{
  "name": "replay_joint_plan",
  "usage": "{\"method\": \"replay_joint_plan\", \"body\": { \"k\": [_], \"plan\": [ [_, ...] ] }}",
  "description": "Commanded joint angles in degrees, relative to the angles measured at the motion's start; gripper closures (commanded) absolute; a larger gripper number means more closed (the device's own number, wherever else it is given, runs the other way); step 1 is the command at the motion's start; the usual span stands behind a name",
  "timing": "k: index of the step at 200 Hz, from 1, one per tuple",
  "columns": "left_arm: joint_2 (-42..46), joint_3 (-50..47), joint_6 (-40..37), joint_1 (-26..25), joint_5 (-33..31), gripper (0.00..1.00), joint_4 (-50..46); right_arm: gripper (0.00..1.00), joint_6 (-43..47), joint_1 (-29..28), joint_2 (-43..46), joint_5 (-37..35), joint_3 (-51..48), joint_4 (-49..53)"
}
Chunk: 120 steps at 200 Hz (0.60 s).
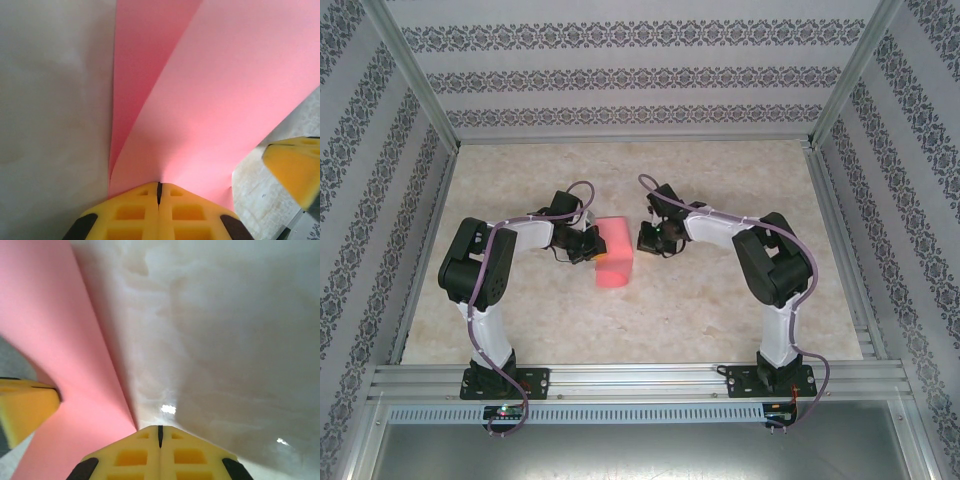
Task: Fold a paper plane with a square sheet of paper (pick it up from the middle)
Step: Fold the square sheet of paper in half at the center of the table.
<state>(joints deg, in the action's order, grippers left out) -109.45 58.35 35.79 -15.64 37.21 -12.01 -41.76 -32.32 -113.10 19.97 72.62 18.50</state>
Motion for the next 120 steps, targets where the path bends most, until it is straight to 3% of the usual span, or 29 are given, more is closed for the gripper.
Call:
{"method": "replay_joint_plan", "body": {
  "k": [1,54,120],
  "plan": [
    [-7.09,-4.88,-0.38,0.05,-10.95,1.0,-11.78,1.0,0.22,-2.76,-0.19,2.72,4.01,-2.41],
    [-7.14,-5.06,-0.42,0.07,-11.12,1.0,-12.01,1.0,-0.39,-4.17,-9.34,7.81,9.03,-5.91],
    [-6.84,-6.23,-1.34,0.03,-11.25,1.0,-12.07,1.0,0.45,4.34,-8.36,5.02,-0.2,-10.71]
  ]
}}
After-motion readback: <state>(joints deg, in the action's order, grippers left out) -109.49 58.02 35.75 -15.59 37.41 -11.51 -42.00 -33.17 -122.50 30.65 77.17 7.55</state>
